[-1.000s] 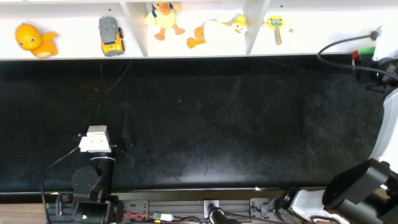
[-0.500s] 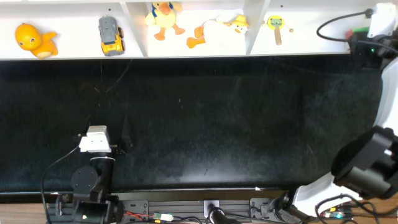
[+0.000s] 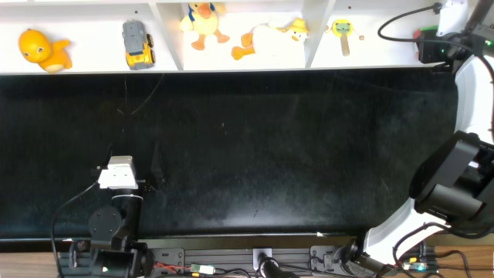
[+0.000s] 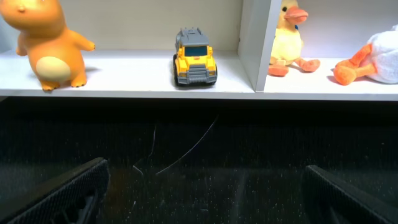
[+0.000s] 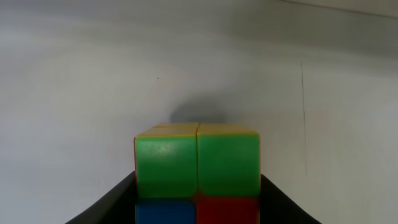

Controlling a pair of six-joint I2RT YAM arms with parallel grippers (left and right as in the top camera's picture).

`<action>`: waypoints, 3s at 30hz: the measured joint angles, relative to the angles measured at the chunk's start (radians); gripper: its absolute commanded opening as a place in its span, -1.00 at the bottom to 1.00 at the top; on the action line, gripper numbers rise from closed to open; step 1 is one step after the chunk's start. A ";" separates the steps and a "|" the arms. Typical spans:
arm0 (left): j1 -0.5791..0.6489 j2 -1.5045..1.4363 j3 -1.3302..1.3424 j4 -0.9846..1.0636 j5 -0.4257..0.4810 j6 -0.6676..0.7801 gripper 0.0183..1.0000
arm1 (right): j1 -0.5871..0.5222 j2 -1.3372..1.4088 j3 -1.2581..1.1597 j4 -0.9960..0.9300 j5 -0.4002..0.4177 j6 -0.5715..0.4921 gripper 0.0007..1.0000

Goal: Store Toys

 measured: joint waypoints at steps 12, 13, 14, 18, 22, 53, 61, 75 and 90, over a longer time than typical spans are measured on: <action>0.000 0.000 0.000 0.000 0.000 0.000 1.00 | 0.005 0.000 0.000 0.004 0.023 0.005 0.99; 0.000 0.000 0.000 0.000 0.000 0.000 1.00 | 0.005 0.000 0.000 0.004 0.024 0.005 0.99; 0.000 0.000 0.000 0.000 0.000 0.000 1.00 | 0.005 0.000 0.000 0.004 0.025 0.006 0.99; 0.000 0.000 0.000 0.000 0.000 0.000 1.00 | 0.005 0.000 0.000 0.004 0.029 0.008 0.99; 0.000 0.000 0.000 0.000 0.000 0.000 1.00 | 0.005 -0.003 -0.016 0.049 0.034 0.013 0.99; 0.000 0.000 0.000 0.000 0.000 0.000 1.00 | 0.314 -0.789 -0.959 0.516 0.090 0.154 0.99; 0.000 0.000 0.000 0.000 0.000 0.000 0.99 | 0.519 -1.045 -1.240 0.775 0.184 0.368 0.99; 0.000 0.000 0.000 0.000 0.000 0.000 1.00 | 0.563 -1.563 -1.612 0.804 0.291 0.585 0.99; 0.000 0.000 0.000 0.000 0.000 0.000 1.00 | 0.563 -1.781 -1.678 0.588 0.295 0.591 0.99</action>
